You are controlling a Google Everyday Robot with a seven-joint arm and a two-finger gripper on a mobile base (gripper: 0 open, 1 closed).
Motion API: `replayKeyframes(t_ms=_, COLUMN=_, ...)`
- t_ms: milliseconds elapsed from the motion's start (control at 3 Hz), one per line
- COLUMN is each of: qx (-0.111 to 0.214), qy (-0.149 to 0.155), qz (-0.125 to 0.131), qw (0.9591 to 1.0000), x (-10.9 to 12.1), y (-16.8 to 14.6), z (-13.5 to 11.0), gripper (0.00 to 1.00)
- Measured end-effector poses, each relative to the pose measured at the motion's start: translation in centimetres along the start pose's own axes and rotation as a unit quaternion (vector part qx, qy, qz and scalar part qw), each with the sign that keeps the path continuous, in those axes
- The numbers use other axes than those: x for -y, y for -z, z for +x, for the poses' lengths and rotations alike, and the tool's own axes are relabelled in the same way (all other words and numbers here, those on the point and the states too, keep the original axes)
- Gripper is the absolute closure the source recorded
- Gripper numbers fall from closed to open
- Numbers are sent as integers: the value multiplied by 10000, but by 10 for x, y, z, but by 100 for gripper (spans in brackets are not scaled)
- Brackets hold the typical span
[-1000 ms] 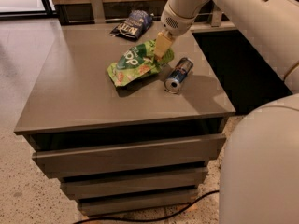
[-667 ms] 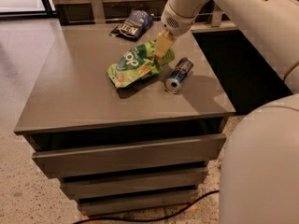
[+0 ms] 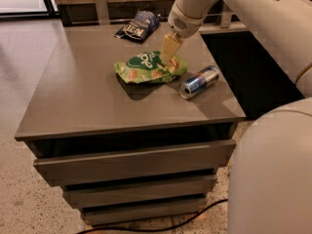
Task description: Move green rice chip bag near redbull can
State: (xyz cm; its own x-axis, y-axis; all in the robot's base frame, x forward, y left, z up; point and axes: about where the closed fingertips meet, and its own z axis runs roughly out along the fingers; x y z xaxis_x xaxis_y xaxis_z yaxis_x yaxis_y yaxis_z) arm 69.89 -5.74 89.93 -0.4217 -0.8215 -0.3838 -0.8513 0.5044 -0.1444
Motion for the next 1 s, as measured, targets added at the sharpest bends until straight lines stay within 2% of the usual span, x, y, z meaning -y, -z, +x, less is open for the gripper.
replayKeyframes(t_ms=333, qx=0, qy=4, qz=-10, qw=10000, x=-1, y=2, z=0, gripper=0)
replayKeyframes(t_ms=667, qx=58, qy=-77, qz=110, qw=9999, x=4, y=9, z=2, gripper=0)
replayKeyframes(t_ms=1000, qx=138, qy=-366, qz=438, qw=9983, x=18, y=28, z=16, gripper=0)
